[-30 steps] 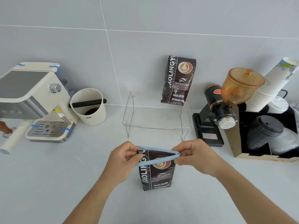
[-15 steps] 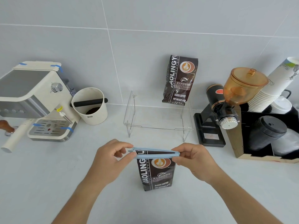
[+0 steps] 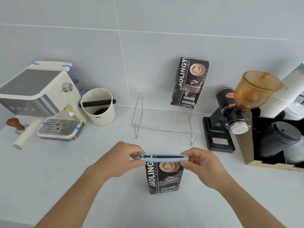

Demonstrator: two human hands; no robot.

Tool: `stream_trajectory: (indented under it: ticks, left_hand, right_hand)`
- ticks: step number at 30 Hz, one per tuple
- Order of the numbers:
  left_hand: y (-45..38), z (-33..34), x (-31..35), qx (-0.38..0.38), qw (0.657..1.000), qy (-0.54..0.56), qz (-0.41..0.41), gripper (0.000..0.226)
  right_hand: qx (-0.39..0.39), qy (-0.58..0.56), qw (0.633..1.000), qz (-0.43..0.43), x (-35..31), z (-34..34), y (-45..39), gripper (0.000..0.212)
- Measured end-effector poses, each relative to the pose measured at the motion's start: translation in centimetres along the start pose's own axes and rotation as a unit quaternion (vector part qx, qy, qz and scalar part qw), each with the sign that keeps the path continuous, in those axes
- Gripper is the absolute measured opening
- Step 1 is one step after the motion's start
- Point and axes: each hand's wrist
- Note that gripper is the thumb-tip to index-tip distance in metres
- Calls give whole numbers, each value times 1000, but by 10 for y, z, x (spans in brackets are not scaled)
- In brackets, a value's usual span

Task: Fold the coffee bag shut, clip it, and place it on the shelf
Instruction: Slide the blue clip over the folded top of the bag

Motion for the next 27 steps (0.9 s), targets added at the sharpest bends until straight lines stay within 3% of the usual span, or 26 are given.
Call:
stream_trajectory:
  ticks: [4,8,12,23,27]
  left_hand:
    - [-1,1,3,-3,1000,-6,-3,5]
    - [1,2,4,-7,1000,-7,-9,3]
    - [5,3,4,-10,1000,-25,-3,5]
    - [10,3,7,-18,997,-60,51,26]
    - [13,3,10,-23,997,-44,56,15]
  right_hand:
    - [29,132,990,-52,-3,0,3,33]
    - [54,188,977,-87,-7,4,7,39]
    - [77,192,974,-87,-5,8,10,45]
    - [67,201,973,-87,-2,6,12,38]
    - [69,201,973,-93,0,7,15,36]
Point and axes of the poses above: each hand's wrist, its own y-axis away from the middle knuckle, its own z-axis out of the palm, x = y × z, and after that the axes turned 1 degree about -x, right-handed
